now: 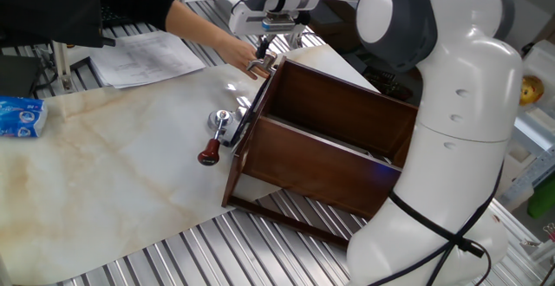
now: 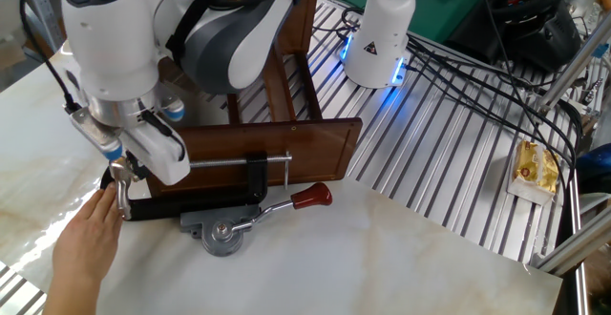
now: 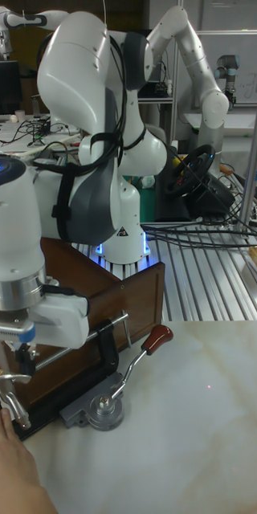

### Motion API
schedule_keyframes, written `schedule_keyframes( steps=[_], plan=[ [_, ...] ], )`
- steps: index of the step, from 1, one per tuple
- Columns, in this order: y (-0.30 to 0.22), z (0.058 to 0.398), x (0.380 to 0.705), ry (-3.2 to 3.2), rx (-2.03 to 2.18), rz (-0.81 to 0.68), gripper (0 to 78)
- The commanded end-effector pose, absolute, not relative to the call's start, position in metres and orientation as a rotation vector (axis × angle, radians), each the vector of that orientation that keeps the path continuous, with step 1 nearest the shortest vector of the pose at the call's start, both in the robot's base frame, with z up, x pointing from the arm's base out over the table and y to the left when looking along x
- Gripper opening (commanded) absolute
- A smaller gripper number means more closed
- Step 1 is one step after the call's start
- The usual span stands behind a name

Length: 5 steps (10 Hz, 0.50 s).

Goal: Turn off the water tap

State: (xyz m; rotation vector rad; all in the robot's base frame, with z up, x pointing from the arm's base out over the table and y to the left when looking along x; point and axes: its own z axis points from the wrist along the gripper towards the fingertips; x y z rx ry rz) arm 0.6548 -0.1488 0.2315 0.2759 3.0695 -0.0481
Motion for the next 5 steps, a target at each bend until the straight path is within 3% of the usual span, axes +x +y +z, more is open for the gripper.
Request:
schedule_keyframes(
  steps=[1,5],
  plan=[
    [-0.15,0.236,0.665,3.062,0.288,-0.066,0.0],
    [-0.152,0.236,0.677,3.056,0.3,-0.067,0.0]
  ],
)
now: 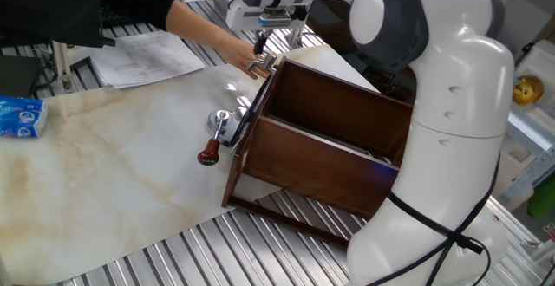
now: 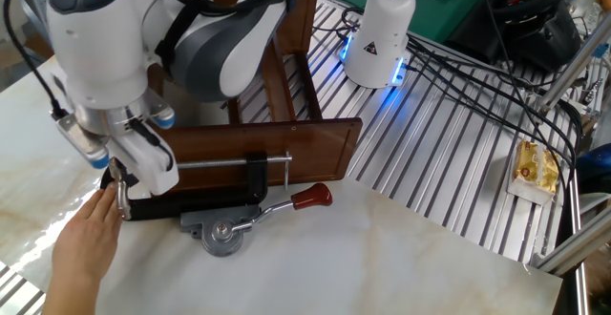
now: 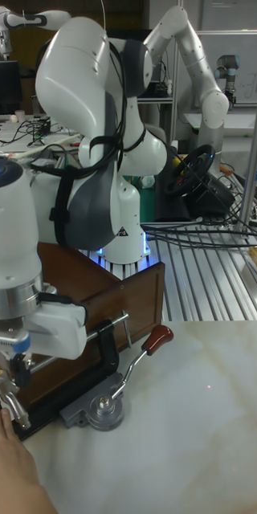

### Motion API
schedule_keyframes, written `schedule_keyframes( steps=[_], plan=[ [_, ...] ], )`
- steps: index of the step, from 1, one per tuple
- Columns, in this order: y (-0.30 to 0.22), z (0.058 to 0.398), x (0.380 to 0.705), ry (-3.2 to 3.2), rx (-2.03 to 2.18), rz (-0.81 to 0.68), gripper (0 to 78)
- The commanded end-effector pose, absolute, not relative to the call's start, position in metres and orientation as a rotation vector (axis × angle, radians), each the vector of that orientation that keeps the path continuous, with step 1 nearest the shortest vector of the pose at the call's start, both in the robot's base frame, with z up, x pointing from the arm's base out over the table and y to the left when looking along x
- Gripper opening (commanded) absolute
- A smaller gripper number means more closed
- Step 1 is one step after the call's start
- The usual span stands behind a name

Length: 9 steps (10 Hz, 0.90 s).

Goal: Turn off the water tap

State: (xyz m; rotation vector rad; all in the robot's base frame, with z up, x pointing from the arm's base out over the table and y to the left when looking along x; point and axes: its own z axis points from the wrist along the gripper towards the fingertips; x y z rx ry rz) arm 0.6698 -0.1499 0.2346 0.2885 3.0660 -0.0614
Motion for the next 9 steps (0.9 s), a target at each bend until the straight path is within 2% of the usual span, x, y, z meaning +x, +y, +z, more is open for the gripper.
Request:
schedule_keyframes(
  steps=[1,9],
  plan=[
    [-0.1532,0.2345,0.6778,3.054,0.301,-0.071,0.0],
    [-0.1579,0.2265,0.6814,3.072,0.339,-0.077,0.0]
  ],
)
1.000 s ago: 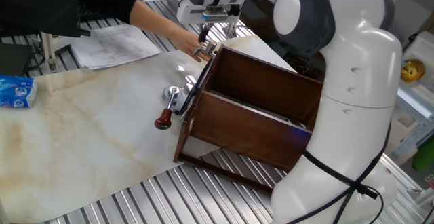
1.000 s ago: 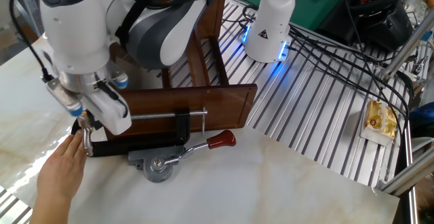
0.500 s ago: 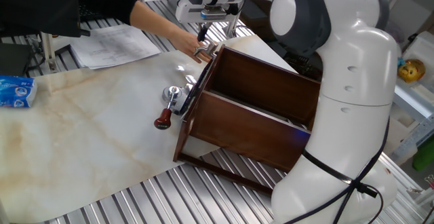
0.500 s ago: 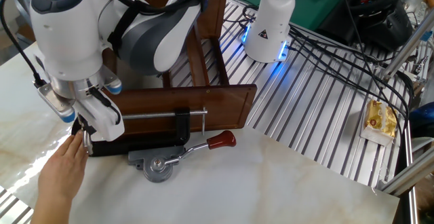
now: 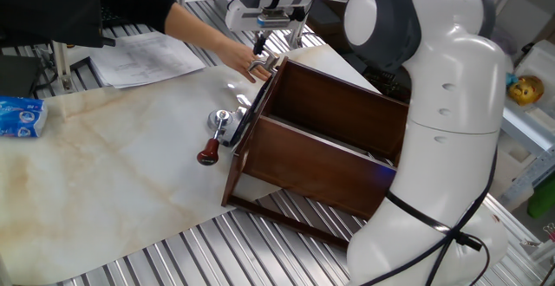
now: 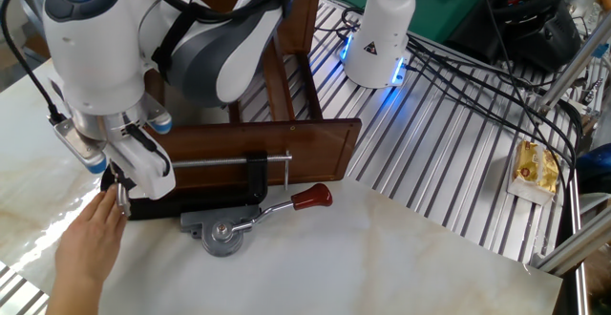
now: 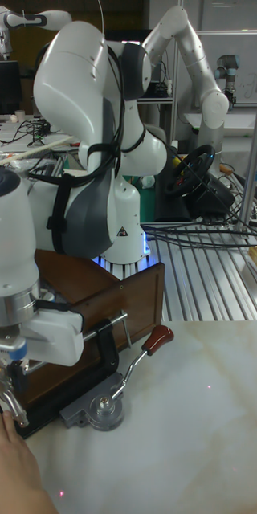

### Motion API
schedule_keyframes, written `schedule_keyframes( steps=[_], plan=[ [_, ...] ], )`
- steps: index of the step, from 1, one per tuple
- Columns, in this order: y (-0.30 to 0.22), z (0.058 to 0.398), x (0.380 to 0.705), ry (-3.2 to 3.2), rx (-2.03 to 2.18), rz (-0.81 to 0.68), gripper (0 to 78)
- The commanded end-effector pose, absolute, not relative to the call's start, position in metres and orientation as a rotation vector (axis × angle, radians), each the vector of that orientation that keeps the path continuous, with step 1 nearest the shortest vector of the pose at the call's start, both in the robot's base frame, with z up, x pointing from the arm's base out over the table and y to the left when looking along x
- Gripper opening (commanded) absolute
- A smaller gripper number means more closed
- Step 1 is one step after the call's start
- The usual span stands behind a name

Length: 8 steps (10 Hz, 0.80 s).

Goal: Turn off the water tap

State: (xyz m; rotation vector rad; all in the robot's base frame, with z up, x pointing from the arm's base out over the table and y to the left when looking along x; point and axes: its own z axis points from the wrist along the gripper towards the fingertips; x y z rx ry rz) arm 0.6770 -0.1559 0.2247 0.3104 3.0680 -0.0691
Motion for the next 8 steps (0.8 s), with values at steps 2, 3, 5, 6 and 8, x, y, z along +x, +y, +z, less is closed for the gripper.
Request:
schedule_keyframes(
  steps=[2,3,5,6,8],
  plan=[
    [-0.157,0.228,0.683,3.072,0.346,-0.087,0.0],
    [-0.155,0.229,0.684,3.069,0.35,-0.102,0.0],
    [-0.157,0.229,0.69,3.072,0.332,-0.125,0.0],
    [-0.157,0.229,0.692,3.071,0.329,-0.126,0.0],
    [-0.158,0.228,0.695,3.069,0.344,-0.139,0.0]
  ],
)
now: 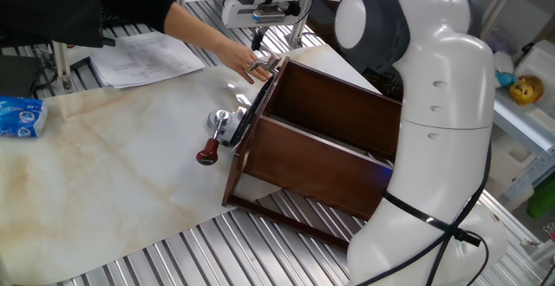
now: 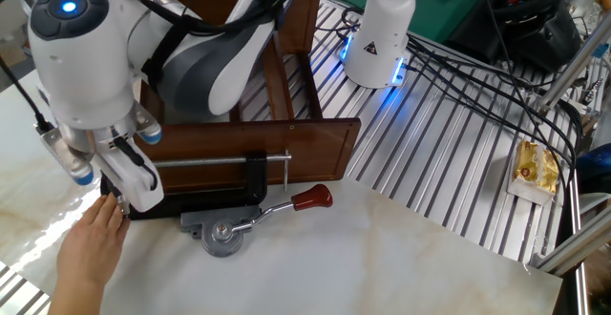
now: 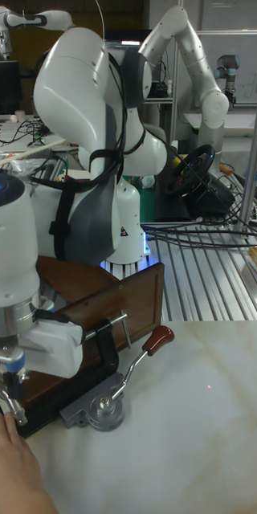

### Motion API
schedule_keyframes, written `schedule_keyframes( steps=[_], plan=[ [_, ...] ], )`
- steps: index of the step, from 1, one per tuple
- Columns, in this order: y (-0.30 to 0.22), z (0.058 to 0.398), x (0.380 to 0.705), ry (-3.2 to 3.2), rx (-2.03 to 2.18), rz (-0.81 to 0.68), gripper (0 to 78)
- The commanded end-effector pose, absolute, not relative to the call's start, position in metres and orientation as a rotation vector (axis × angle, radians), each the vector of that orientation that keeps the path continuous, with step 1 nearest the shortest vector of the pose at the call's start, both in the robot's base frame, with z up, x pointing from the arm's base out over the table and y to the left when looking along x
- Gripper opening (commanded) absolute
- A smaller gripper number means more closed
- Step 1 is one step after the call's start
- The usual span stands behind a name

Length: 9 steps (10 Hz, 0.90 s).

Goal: Turn off the water tap

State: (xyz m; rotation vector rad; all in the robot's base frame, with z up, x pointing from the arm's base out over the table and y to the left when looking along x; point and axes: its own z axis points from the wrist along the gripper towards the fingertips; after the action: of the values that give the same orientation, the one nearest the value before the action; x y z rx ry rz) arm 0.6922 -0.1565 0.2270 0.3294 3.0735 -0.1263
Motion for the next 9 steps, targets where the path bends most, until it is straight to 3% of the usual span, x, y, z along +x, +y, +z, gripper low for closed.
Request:
schedule_keyframes(
  steps=[1,9],
  plan=[
    [-0.158,0.226,0.695,3.073,0.355,-0.136,0.0],
    [-0.117,0.227,0.675,3.093,0.526,-0.07,0.0]
  ],
)
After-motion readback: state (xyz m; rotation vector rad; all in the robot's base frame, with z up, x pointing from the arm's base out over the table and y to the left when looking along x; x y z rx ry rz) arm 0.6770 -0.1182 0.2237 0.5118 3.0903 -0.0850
